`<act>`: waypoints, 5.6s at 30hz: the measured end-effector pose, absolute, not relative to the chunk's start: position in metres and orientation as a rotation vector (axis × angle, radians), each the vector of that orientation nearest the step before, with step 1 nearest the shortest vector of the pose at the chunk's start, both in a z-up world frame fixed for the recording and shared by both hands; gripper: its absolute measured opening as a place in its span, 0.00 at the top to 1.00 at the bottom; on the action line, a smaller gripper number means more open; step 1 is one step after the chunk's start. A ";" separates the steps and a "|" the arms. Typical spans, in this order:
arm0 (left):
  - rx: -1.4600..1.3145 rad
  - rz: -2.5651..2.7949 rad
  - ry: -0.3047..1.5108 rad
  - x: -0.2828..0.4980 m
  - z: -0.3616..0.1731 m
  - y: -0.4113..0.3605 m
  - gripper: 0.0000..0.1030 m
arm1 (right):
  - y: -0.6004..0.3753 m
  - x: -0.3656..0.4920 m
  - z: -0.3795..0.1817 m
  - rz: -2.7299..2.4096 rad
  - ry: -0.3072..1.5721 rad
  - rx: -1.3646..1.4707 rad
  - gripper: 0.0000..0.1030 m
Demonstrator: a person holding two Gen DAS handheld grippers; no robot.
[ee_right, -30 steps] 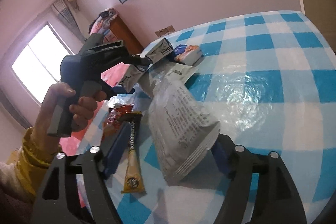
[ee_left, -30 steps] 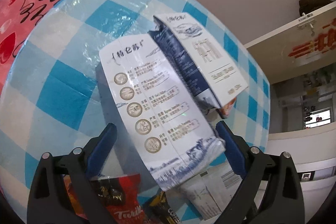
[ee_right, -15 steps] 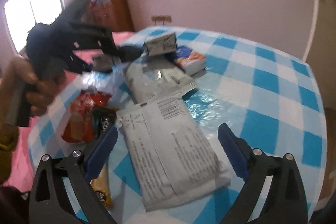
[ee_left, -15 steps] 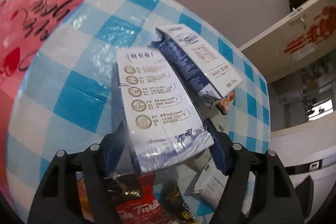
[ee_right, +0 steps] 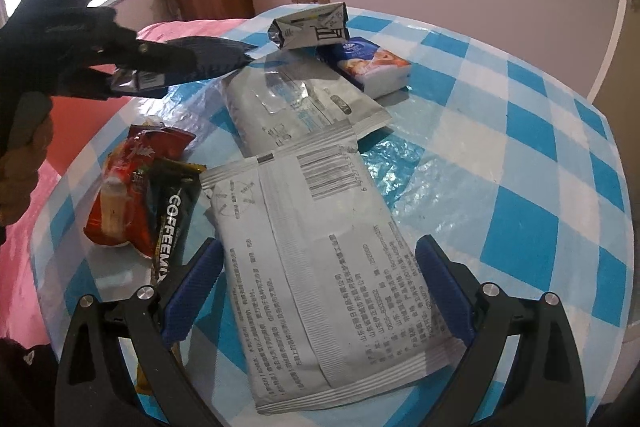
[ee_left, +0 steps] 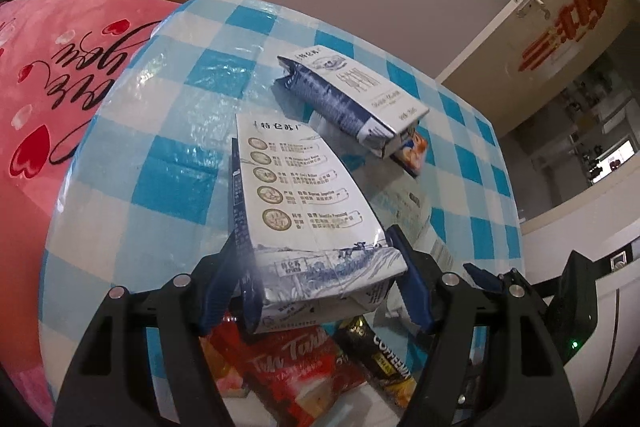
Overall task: Collect trash
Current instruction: 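Lift the milk carton with the left tool while the right tool lifts the grey printed bag, then carry the milk carton and grey bag over the orange bucket and open both tools, then pull both tools back from the bucket over the table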
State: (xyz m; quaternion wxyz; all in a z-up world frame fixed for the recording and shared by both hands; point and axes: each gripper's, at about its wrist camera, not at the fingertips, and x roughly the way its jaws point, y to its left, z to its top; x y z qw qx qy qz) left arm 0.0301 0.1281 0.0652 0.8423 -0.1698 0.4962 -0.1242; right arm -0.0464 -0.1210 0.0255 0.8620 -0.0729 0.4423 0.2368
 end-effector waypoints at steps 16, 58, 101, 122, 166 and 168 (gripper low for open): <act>-0.354 -0.317 1.027 -0.006 0.065 0.131 0.32 | -0.125 -0.067 0.030 0.411 0.906 -0.089 0.20; -0.184 -0.240 1.137 0.022 0.046 0.138 0.46 | -0.150 -0.099 0.039 0.284 0.909 0.064 0.21; -0.370 -0.099 0.665 -0.109 0.196 0.301 0.46 | -0.027 -0.072 0.189 0.660 0.765 0.300 0.21; -0.477 0.174 0.674 -0.119 0.161 0.401 0.44 | 0.180 -0.028 0.227 0.981 0.806 0.258 0.20; -0.247 -0.078 0.228 -0.193 0.182 0.262 0.06 | -0.046 -0.124 0.173 0.540 0.340 0.395 0.05; -0.245 -0.103 0.230 -0.191 0.179 0.251 0.06 | -0.054 -0.126 0.168 0.529 0.334 0.396 0.05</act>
